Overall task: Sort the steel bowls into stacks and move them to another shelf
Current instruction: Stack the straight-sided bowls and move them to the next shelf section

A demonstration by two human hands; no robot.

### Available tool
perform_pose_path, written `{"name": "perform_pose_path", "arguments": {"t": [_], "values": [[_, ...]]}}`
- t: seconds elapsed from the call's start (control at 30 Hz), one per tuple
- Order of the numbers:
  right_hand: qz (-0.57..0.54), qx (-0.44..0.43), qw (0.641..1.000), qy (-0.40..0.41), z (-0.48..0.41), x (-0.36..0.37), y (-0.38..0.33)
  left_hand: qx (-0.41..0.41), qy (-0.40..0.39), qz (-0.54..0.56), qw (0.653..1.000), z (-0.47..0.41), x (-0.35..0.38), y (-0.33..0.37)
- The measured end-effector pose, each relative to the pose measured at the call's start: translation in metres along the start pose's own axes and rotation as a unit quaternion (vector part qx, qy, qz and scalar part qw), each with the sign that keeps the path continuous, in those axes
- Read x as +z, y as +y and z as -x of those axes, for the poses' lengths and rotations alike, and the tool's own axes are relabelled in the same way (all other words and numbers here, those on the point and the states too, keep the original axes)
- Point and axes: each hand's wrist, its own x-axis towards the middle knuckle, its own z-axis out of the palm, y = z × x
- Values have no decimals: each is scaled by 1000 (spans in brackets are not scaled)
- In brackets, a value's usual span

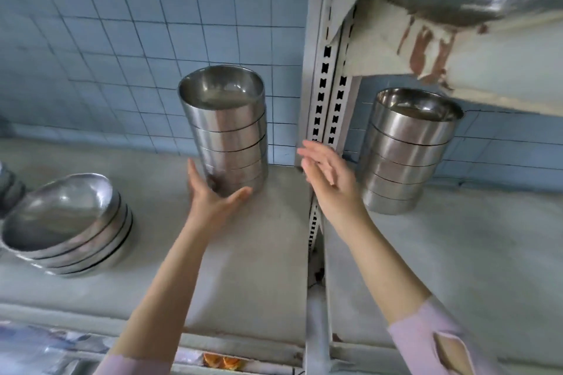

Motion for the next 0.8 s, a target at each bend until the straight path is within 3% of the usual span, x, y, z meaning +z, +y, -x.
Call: {"name": "perform_pose_path", "arguments": {"t": [0.17,0.43,0.63,0.8], "values": [[20,60,997,-44,-34,45,-16,75,-83,68,991,-34,-13,-5],[-39,94,994,-32,-16,81,-34,73,-206,47,975,-6,-63,-19],[-84,123,988,-35,26,94,-42,72,-256,53,962,27,-89,-27],[-105,121,987,-21,50,98,-48,93,-242,23,965,50,-108,-23]]}}
